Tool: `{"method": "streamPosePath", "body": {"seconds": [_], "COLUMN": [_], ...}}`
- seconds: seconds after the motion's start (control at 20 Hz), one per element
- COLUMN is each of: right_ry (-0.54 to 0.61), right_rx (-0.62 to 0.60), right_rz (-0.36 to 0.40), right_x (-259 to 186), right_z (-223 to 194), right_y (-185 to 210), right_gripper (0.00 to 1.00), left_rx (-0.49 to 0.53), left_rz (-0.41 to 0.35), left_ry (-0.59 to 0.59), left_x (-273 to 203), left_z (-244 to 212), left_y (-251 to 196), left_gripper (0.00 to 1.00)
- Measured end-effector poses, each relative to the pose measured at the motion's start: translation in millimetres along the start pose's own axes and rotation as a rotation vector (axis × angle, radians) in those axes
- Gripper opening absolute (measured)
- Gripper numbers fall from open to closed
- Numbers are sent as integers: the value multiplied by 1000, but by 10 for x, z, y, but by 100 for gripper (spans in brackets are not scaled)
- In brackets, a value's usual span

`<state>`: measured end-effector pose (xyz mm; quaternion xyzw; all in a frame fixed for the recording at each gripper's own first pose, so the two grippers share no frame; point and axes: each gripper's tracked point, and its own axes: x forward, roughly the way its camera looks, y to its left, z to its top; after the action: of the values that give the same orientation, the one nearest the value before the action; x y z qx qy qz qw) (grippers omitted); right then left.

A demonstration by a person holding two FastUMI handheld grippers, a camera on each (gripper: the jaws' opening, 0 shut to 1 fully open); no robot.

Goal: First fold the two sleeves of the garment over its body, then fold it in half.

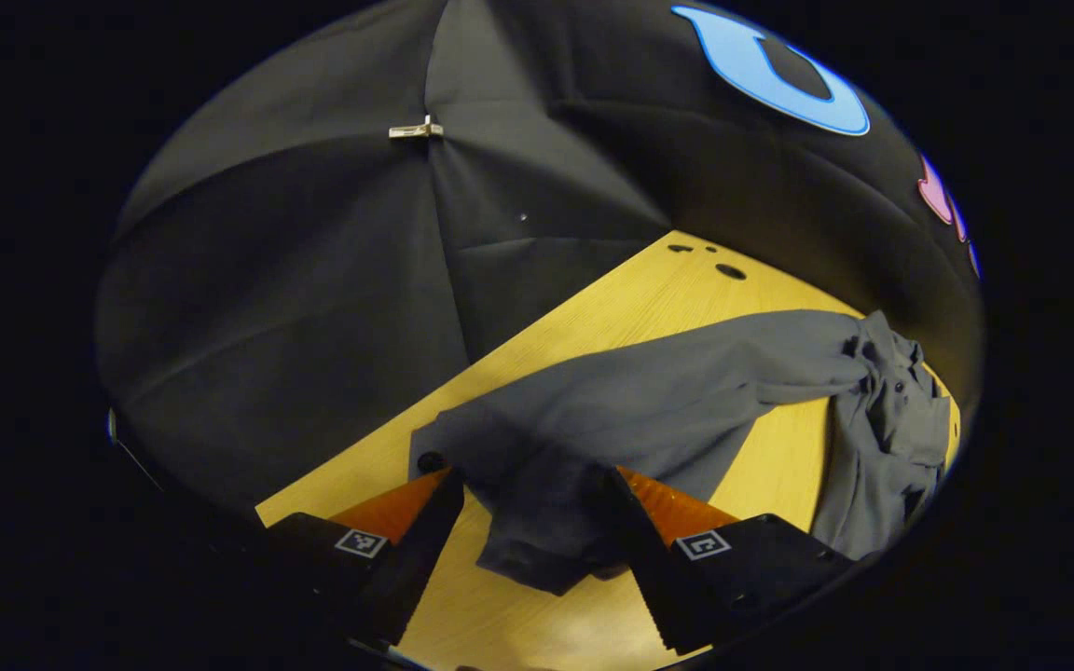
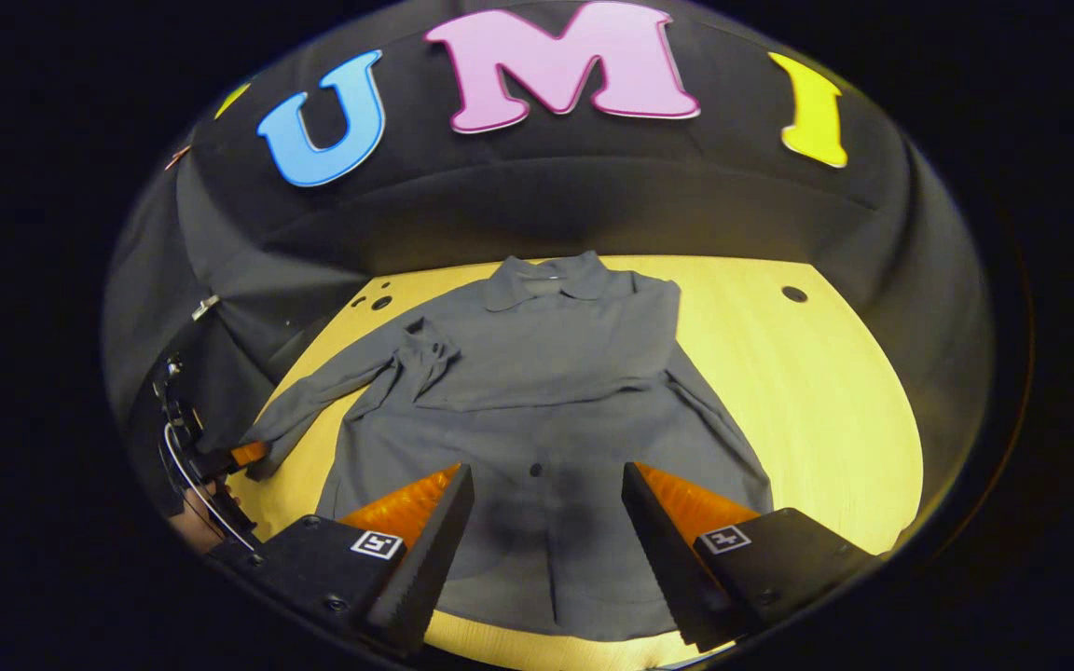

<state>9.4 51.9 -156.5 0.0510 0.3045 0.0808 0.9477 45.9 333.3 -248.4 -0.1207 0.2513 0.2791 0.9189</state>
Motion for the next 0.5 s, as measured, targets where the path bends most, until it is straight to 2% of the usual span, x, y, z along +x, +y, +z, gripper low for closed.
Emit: {"method": "streamPosePath", "body": {"seconds": [0.2, 0.35, 0.4, 0.45, 0.5], "right_ry": [-3, 6, 8, 12, 14], "right_rx": [81, 115, 128, 138, 144], "right_rz": [-32, -63, -70, -77, -85], "right_x": [-128, -168, -183, -202, -228], "right_z": [-130, -246, -277, -315, -338], "right_y": [-162, -280, -302, -313, -336], "right_gripper": [99, 99, 99, 99, 99], "left_rx": [122, 193, 216, 258, 300], "left_rz": [-18, -71, -92, -109, -126], "left_ry": [-18, -17, -11, -13, -16], "left_x": [17, 60, 40, 38, 76], "left_z": [0, -4, 6, 8, 13], "left_y": [-51, -150, -209, -245, -281], "left_gripper": [98, 93, 85, 86, 71]}}
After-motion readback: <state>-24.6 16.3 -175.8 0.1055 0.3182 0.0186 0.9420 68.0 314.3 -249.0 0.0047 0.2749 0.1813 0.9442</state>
